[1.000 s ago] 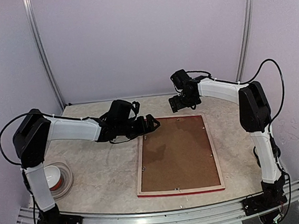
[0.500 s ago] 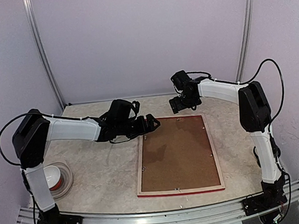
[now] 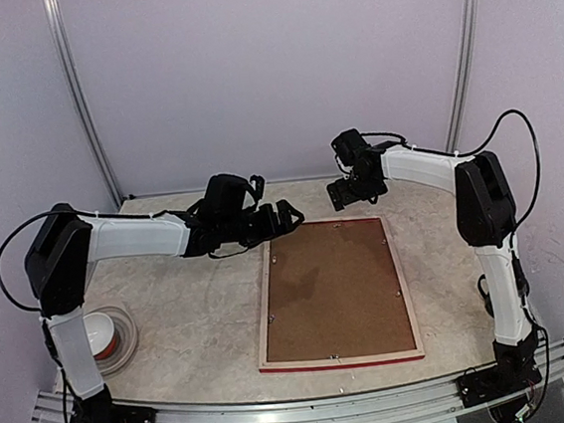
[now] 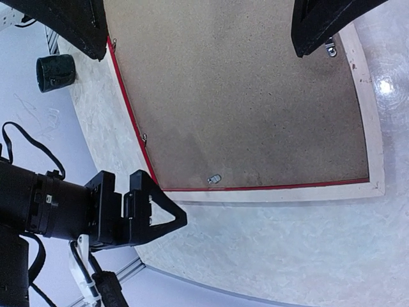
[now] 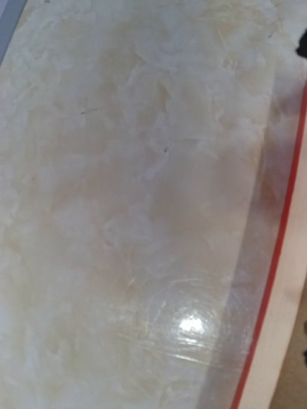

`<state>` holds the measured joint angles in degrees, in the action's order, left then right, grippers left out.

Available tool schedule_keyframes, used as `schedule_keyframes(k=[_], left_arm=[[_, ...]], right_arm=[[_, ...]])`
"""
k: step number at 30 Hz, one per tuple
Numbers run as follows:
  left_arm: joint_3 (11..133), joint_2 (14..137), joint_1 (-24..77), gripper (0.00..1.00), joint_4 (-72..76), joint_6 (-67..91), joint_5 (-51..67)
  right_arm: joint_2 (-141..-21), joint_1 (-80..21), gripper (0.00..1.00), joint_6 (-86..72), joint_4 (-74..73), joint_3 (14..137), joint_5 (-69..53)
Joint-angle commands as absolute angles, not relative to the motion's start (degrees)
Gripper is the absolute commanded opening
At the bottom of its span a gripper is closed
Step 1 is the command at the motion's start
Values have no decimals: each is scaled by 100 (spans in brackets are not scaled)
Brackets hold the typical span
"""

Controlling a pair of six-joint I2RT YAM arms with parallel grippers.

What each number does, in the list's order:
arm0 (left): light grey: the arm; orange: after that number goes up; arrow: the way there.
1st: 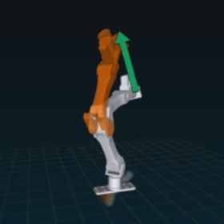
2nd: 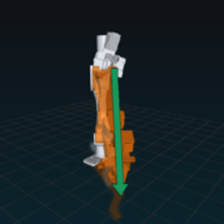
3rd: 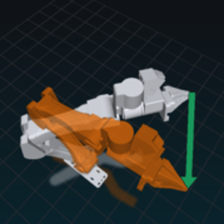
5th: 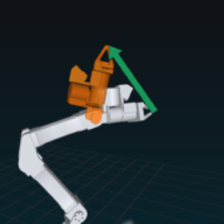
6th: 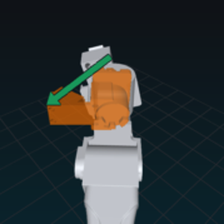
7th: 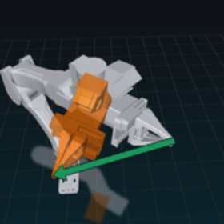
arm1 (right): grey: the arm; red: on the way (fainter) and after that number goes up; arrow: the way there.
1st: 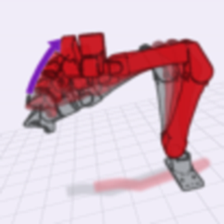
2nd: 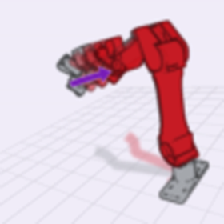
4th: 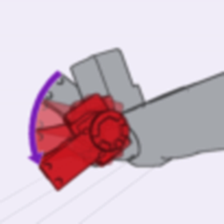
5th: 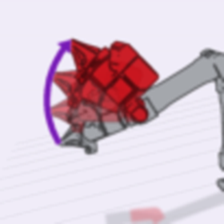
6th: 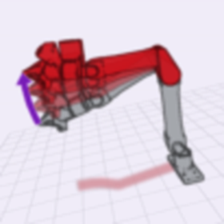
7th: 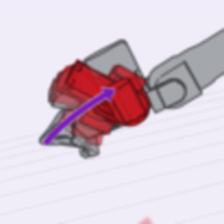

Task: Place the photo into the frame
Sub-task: Press the fastener onto the backboard.

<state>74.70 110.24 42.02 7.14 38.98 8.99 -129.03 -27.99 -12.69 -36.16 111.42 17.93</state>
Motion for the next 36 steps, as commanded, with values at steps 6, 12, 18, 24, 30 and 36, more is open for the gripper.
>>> schedule_keyframes(k=[6, 12, 18, 24, 30, 36], left_arm=[[7131, 11118, 4170, 99, 967, 3886, 1095], [6967, 11107, 4158, 99, 1064, 3863, 1142], [6875, 11089, 4142, 99, 1094, 3767, 1179], [6843, 11263, 4036, 99, 1161, 3801, 1304], [6668, 11267, 4025, 99, 1397, 3876, 1403], [6621, 11367, 4025, 99, 1499, 3934, 1478]], right_arm=[[-12526, -2747, 99, -1301, -3615, 11000, 1690], [-12483, -2745, 99, -1354, -3720, 10946, 1565], [-12304, -2742, 99, -1257, -3671, 10473, 1566], [-12335, -2743, 99, -1256, -3766, 10319, 1637], [-12285, -2742, 99, -1170, -3736, 10185, 1679], [-12290, -2733, 99, -1178, -3687, 10042, 1719]])
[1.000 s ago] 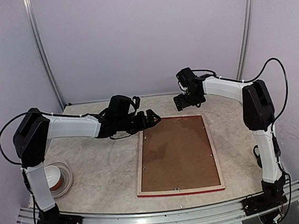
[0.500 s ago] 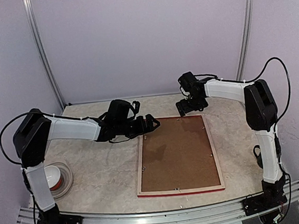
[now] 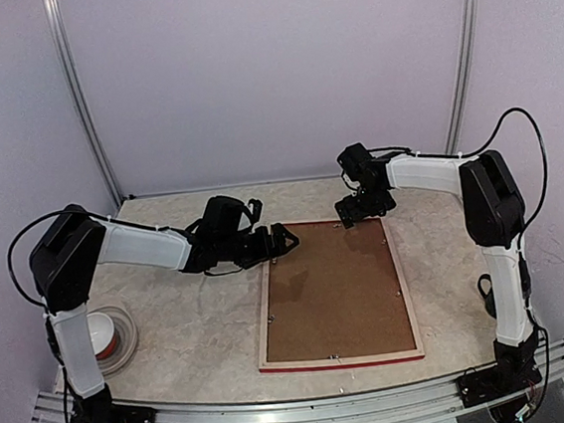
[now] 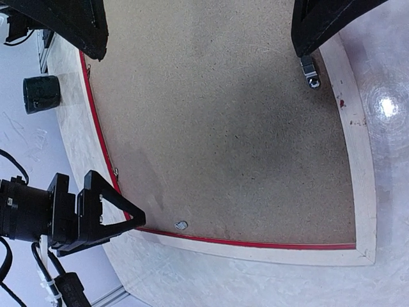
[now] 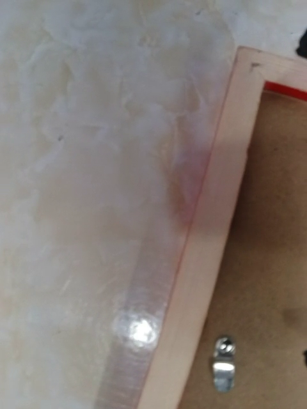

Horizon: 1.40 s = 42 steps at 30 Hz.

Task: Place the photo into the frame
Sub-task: Press the fastener onto the backboard.

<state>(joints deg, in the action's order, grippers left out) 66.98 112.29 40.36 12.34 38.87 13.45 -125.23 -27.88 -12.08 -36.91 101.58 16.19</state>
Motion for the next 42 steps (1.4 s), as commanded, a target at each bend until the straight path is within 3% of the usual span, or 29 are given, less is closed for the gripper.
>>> schedule_keyframes(k=[1, 27, 42], left_arm=[[6600, 11376, 4033, 99, 1535, 3945, 1481], [6571, 11573, 4192, 98, 1873, 4113, 1688], [6778, 11712, 4210, 98, 1793, 4165, 1745]], right_arm=[[-12308, -2729, 99, -1166, -3690, 10038, 1719], [-13136, -2654, 99, -1241, -4066, 11196, 1790], [-13116, -2792, 99, -960, -3736, 10633, 1543]])
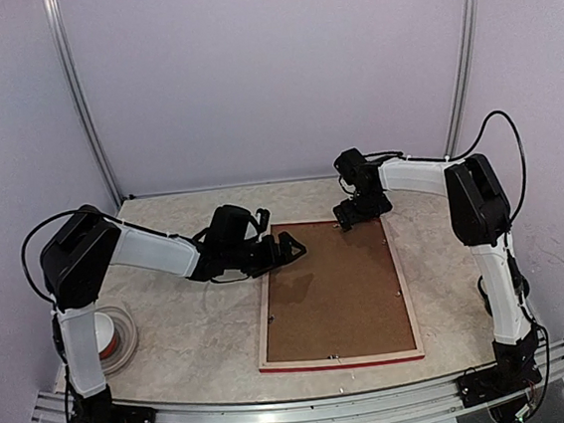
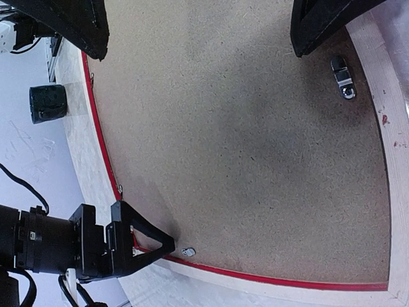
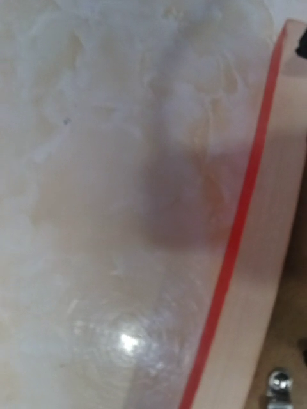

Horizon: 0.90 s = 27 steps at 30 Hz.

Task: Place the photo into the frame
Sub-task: Press the fastener onto the backboard.

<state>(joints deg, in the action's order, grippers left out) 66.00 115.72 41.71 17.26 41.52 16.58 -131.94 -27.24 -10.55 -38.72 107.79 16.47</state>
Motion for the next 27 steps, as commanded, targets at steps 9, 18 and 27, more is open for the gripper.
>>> schedule_keyframes(k=[9, 18, 27], left_arm=[[6872, 11885, 4260, 98, 1819, 4254, 1767], [6943, 11977, 4313, 98, 1767, 4254, 1727], [7104, 12095, 4388, 98, 1602, 4205, 1723]], right_arm=[[-13117, -2856, 99, -954, -3525, 10506, 1444], [-13277, -2935, 99, -925, -3544, 10711, 1352], [-13607, -2936, 99, -1081, -3906, 11052, 1701]])
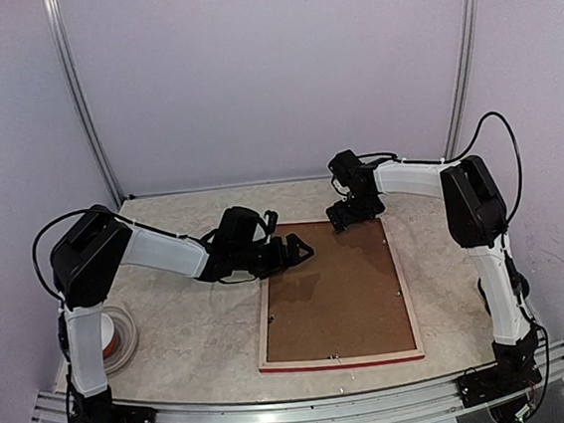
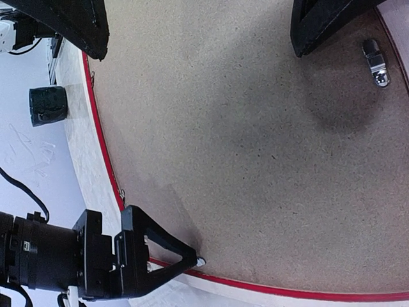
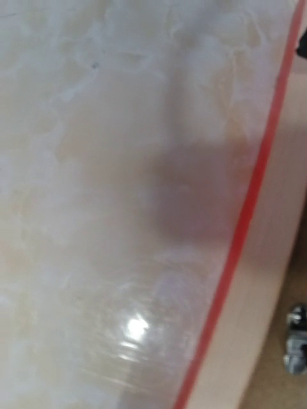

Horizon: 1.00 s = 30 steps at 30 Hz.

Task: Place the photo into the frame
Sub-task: Press the fastener onto the backboard.

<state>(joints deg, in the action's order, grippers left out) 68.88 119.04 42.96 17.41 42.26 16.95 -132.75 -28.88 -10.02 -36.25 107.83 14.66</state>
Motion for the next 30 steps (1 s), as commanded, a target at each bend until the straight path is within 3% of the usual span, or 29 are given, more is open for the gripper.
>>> schedule_keyframes(k=[1, 23, 30], left_arm=[[7138, 12116, 4406, 98, 1581, 4203, 1715], [7298, 12541, 4526, 95, 1388, 4323, 1721], [7195, 12351, 4493, 95, 1609, 4223, 1716]], right_arm=[[-13644, -2936, 99, -1101, -3931, 11102, 1708], [-13901, -2813, 99, -1754, -4178, 11199, 2109], [-13187, -2938, 99, -1382, -3573, 10852, 1498]])
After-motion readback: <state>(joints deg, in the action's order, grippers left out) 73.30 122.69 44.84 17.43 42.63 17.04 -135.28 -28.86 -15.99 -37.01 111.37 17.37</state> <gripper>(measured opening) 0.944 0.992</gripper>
